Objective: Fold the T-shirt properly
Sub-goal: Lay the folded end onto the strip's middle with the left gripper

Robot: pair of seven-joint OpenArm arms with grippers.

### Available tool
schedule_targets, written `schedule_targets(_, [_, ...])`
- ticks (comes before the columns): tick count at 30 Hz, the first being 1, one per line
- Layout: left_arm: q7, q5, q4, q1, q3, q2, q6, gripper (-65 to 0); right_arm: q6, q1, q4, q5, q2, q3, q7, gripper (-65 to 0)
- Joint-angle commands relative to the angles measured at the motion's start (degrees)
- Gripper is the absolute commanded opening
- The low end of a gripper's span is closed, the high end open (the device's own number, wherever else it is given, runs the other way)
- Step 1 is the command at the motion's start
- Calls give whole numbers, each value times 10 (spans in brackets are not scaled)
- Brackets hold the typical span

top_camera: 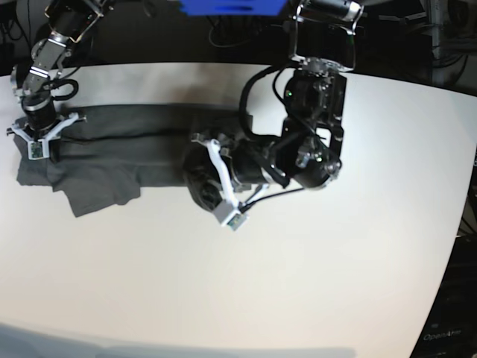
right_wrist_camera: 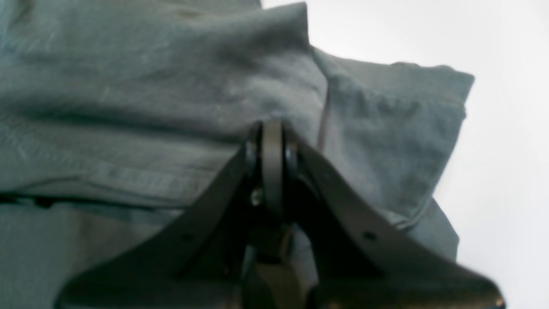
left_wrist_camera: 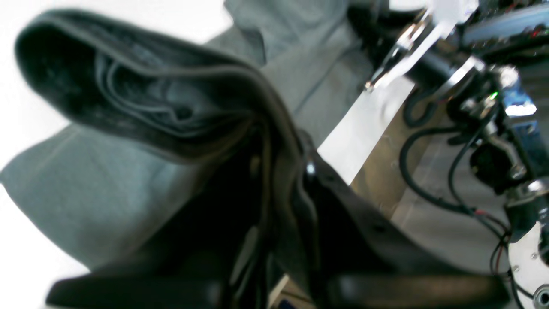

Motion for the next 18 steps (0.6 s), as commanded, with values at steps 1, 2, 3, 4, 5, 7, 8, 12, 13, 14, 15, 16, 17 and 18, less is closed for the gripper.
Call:
schedule_targets(1, [-12,-13,10,-10,3,6,0,-617,11,-12,-1,-28,1,-1,-42,-638])
schedule_targets(2, [-13,-12,10,-10,3,6,0,-617,11,-12,-1,-28,1,-1,-41,-640])
schedule_targets(3, [-13,-12,9,-9,3,5,0,-617,11,-12,-1,-28,1,-1,-41,-640])
schedule_targets(4, [-13,-12,8,-9,0,5,0,-617,11,-12,-1,-28,1,-1,-41,-640])
schedule_targets(5, [-13,-12,4,-9,0,4,0,-617,11,-12,-1,-28,1,-1,-41,-640])
schedule_targets(7, [-13,-12,-5,-9,0,4,0,-617,11,-12,-1,-28,1,-1,-41,-641])
schedule_targets(8, [-15,-12,-10,-9,0,4,0,-617,11,-12,0,-28,1,-1,-41,-641])
schedule_targets(12, [-35,-12,-24,-9,3,4,0,-615,11,-13,0,-28,1,-1,-41,-641])
schedule_targets(13, [-36,-12,-24,-9,3,4,0,-615,11,-13,0,-28,1,-1,-41,-641])
schedule_targets(14, [-36,-14,-24,-9,3,4,0,-615,11,-13,0,-28,1,-1,-41,-641])
schedule_targets(15, [-35,-15,-24,-9,3,4,0,-614,11,-13,0,-28,1,-1,-41,-641])
schedule_targets(16, [-34,-15,-24,-9,3,4,0,-614,11,-13,0,-28,2,-1,-41,-641])
schedule_targets(17, [-34,-17,-24,-9,3,4,0,-613,11,-13,0,-28,2,-1,-41,-641])
schedule_targets(18, [-33,-17,-23,-9,3,4,0,-613,11,-13,0,-28,2,-1,-41,-641])
